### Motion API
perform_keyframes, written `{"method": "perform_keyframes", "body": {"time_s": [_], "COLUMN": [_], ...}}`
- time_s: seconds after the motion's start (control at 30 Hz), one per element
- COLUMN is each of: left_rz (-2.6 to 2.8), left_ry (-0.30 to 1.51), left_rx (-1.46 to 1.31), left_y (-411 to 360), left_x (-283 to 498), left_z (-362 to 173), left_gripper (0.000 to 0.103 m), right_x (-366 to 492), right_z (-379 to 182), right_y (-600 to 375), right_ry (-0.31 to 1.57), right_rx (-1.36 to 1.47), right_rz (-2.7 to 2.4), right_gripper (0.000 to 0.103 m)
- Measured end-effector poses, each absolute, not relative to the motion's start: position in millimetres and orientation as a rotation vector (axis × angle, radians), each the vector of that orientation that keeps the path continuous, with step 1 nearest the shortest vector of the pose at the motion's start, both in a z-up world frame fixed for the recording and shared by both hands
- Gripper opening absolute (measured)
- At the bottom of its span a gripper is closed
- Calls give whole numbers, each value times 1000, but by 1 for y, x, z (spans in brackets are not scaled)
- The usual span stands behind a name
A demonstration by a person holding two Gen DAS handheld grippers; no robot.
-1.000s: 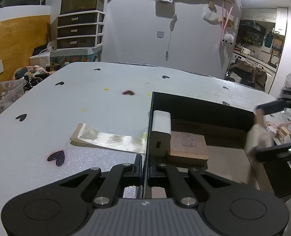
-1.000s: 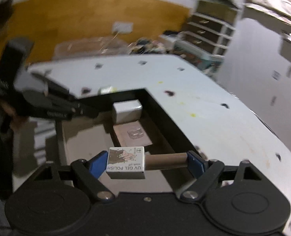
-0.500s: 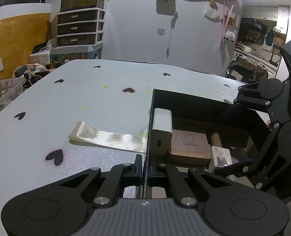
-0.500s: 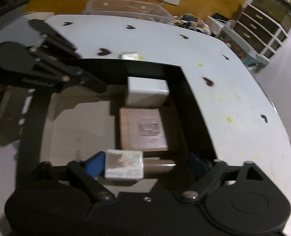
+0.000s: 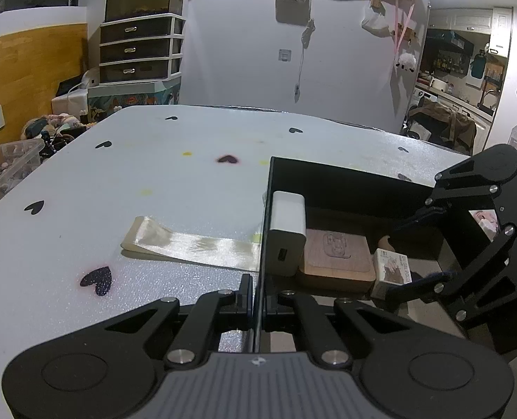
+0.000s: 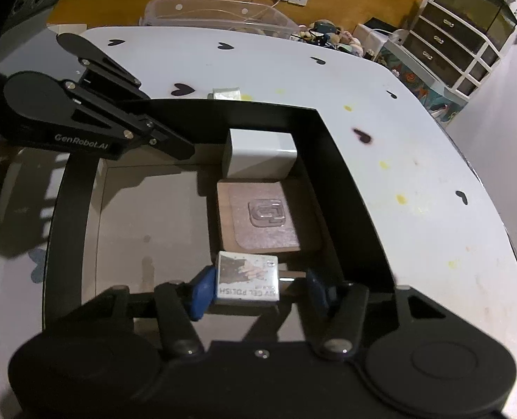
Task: Organize rigid objects
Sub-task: 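Lower the nail-polish box into the black box beside the coaster, release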
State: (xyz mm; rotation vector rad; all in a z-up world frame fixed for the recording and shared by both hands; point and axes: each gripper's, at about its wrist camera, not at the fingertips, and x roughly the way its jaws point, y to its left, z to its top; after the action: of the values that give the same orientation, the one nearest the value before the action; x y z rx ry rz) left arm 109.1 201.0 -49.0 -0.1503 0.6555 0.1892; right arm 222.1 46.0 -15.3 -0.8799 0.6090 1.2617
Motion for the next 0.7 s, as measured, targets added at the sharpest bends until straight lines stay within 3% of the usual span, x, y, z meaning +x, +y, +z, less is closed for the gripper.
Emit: {"method": "perform_keyframes", "body": {"time_s": [0.53, 0.7], "left_rz": [196, 201], "left_ry": [653, 649], "left_rx": [-157, -155], "left_y": [201, 200], "left_x": [108, 107], "left_z": [-47, -45], "left_gripper": [3, 3], "right_x": [211, 205], "right_z": [12, 21], "right_y": [13, -4], "right_ry": [633, 625], "right_rx": [-609, -500], "right_rz": [1164, 1106], "right_gripper": [81, 97]}}
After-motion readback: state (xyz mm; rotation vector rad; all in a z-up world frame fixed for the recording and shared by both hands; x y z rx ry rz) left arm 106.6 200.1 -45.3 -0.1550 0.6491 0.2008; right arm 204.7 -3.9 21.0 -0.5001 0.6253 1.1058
